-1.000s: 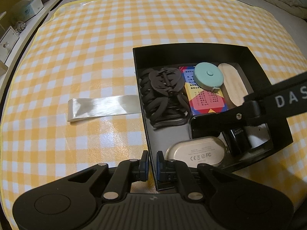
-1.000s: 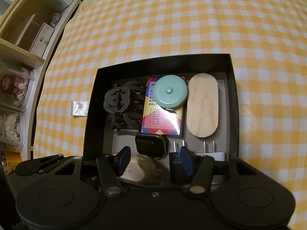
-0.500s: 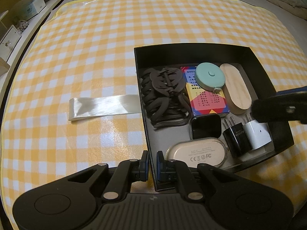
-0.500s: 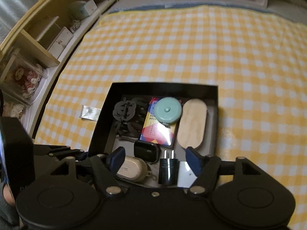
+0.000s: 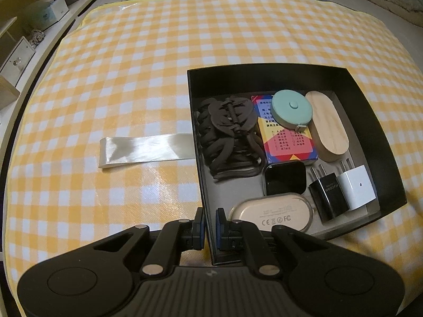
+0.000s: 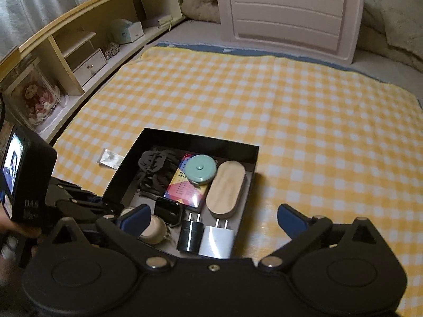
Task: Organize rigid objects
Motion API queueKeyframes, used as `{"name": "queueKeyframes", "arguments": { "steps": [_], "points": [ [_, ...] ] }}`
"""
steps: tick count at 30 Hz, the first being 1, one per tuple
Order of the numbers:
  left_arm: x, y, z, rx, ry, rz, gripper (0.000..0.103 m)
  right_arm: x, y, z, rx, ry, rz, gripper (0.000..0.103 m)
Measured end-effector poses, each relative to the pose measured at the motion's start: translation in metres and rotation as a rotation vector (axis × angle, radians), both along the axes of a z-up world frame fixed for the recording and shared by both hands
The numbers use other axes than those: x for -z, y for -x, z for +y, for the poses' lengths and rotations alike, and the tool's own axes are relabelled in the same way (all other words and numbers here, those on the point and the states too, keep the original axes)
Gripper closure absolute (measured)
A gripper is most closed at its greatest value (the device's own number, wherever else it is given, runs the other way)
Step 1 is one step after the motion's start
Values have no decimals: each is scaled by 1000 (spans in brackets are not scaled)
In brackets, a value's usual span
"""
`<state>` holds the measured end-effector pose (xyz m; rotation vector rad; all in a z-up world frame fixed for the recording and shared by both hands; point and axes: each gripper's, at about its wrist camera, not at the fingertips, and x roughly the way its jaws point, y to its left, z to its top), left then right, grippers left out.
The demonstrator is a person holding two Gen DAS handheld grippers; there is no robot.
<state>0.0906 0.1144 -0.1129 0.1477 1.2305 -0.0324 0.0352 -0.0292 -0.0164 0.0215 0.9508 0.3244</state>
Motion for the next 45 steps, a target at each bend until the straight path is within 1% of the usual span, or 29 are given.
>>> {"name": "queueKeyframes", "arguments": {
  "steps": [3, 4, 6, 7, 8, 9, 10, 11, 12, 14, 18, 22, 25, 28, 34, 41, 45],
  "points": [
    [-8, 4, 1, -16, 8, -25, 94, -4, 7, -6, 13, 5, -23, 0],
    [-12, 7, 2, -23, 9, -36, 91, -5, 10, -8, 18, 7, -30, 0],
    [-22, 12, 5, -33, 4, -58, 89, -7, 14, -11, 25, 9, -45, 0],
    [-27, 15, 5, -39, 2, -75, 78, -8, 16, -12, 29, 11, -52, 0],
    [-34, 18, 7, -45, 5, -89, 62, -9, 18, -13, 33, 11, -60, 0],
    [-41, 21, 7, -53, 12, -105, 54, -9, 20, -14, 35, 11, -66, 0],
    [-47, 25, 8, -64, 21, -125, 43, -10, 21, -15, 36, 10, -71, 0],
    [-55, 29, 9, -71, 27, -147, 37, -12, 23, -16, 38, 9, -77, 0],
    [-63, 33, 9, -75, 32, -168, 35, -13, 25, -17, 39, 8, -83, 0],
    [-76, 40, 8, -79, 40, -204, 24, -16, 29, -18, 41, 6, -98, 0],
    [-101, 57, 3, -84, 58, -275, 17, -22, 38, -19, 51, 12, -138, 0],
    [-121, 74, -4, -79, 60, -365, 6, -28, 47, -21, 61, 13, -173, 0],
    [-131, 85, -7, -78, 65, -420, 3, -33, 54, -23, 76, 8, -189, 0],
    [-136, 95, -9, -73, 83, -451, 1, -36, 62, -24, 85, 11, -207, 0],
    [-139, 116, -14, -67, 87, -475, 0, -42, 79, -23, 84, 33, -244, 0],
    [-139, 137, -20, -50, 86, -517, 0, -38, 95, -25, 94, 33, -237, 0],
    [-136, 145, -24, -45, 85, -520, 0, -35, 106, -24, 93, 51, -247, 0]
  ]
}}
